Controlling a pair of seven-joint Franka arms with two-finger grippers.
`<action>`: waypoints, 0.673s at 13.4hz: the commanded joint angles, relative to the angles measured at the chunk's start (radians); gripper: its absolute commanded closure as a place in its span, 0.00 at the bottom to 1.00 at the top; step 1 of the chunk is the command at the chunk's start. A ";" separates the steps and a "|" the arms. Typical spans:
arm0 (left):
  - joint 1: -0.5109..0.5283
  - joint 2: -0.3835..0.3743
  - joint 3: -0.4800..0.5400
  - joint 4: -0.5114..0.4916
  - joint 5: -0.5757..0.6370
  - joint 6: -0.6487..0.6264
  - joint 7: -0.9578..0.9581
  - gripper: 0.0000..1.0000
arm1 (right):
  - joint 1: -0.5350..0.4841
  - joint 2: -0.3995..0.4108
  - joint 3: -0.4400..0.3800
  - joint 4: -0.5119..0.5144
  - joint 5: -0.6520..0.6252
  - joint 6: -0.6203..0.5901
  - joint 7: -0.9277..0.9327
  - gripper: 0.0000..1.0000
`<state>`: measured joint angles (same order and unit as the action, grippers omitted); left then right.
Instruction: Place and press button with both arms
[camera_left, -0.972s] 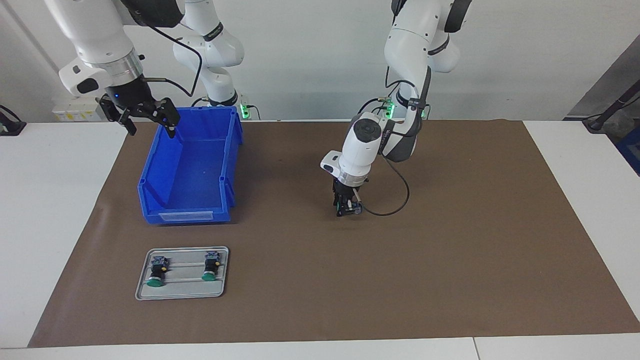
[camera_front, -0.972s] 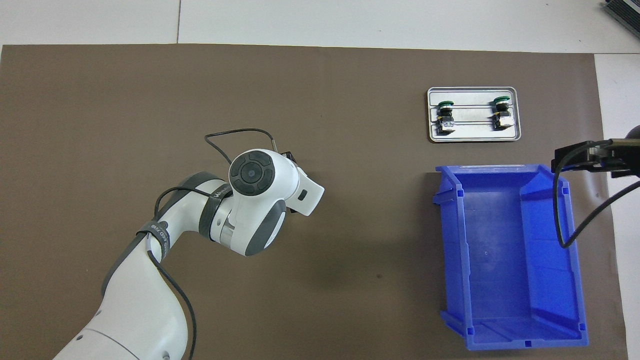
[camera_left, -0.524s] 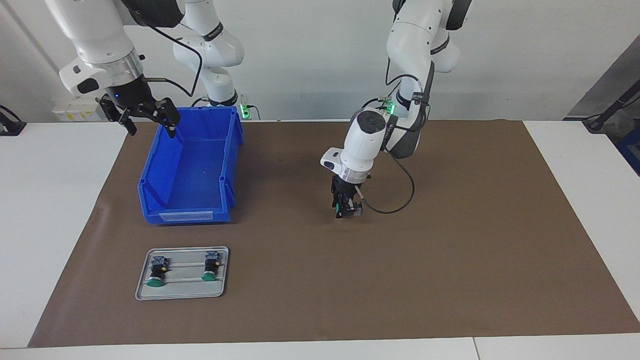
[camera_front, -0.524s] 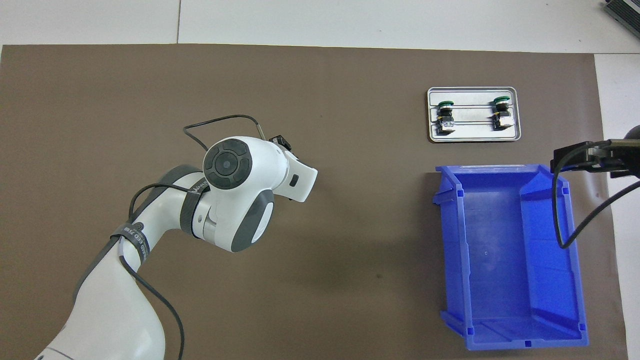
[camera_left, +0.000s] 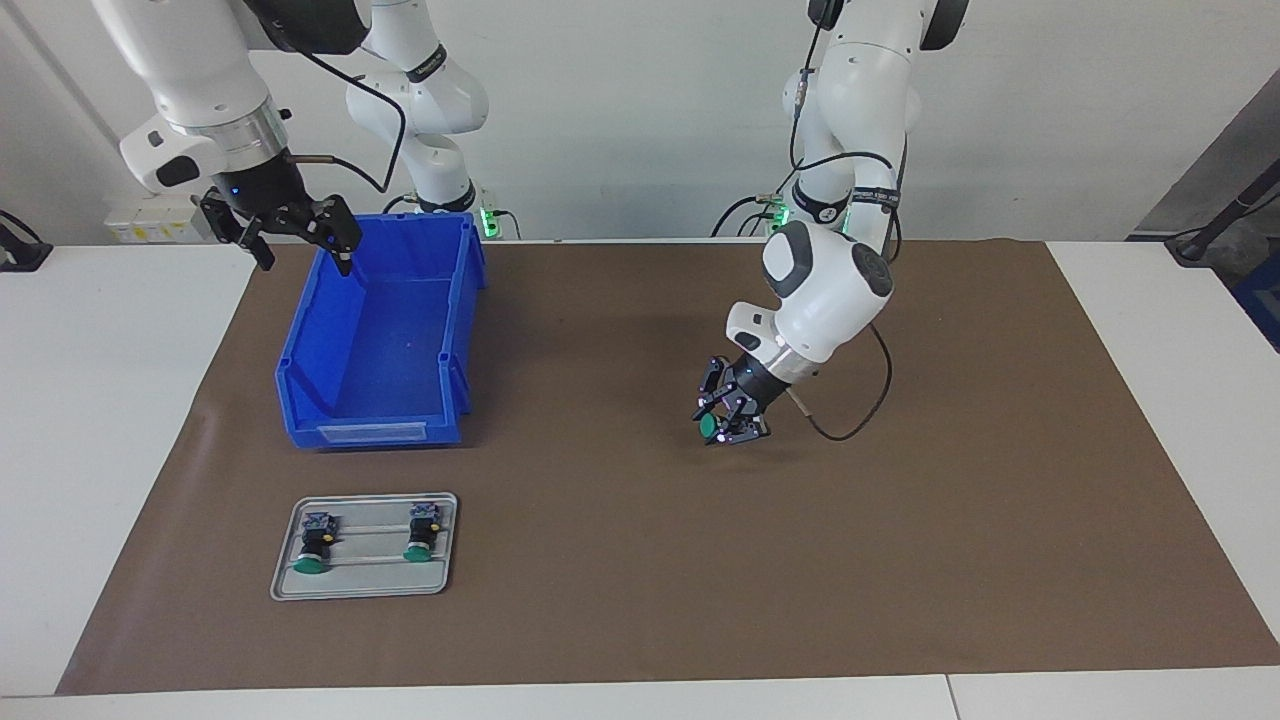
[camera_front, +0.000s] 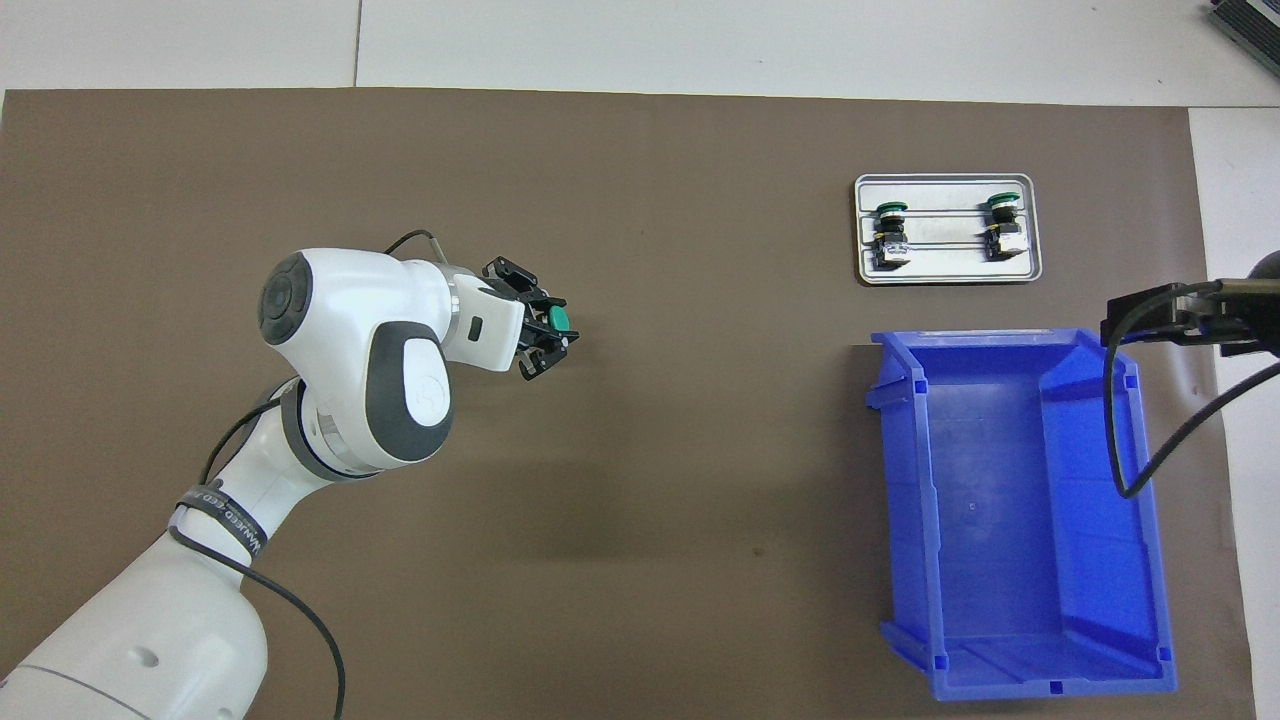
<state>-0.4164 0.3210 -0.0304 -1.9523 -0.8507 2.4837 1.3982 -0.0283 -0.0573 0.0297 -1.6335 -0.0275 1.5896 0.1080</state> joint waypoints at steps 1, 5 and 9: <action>0.036 -0.052 -0.008 -0.071 -0.257 0.018 0.248 1.00 | -0.007 -0.027 0.001 -0.032 0.003 0.015 -0.031 0.00; 0.042 -0.045 -0.009 -0.117 -0.629 0.014 0.612 1.00 | -0.007 -0.027 0.001 -0.034 0.003 0.013 -0.031 0.00; 0.083 -0.042 -0.008 -0.161 -0.833 -0.122 0.861 1.00 | -0.007 -0.029 0.001 -0.039 0.003 0.013 -0.031 0.00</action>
<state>-0.3768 0.3077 -0.0339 -2.0652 -1.6261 2.4393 2.1552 -0.0283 -0.0576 0.0297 -1.6388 -0.0275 1.5896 0.1078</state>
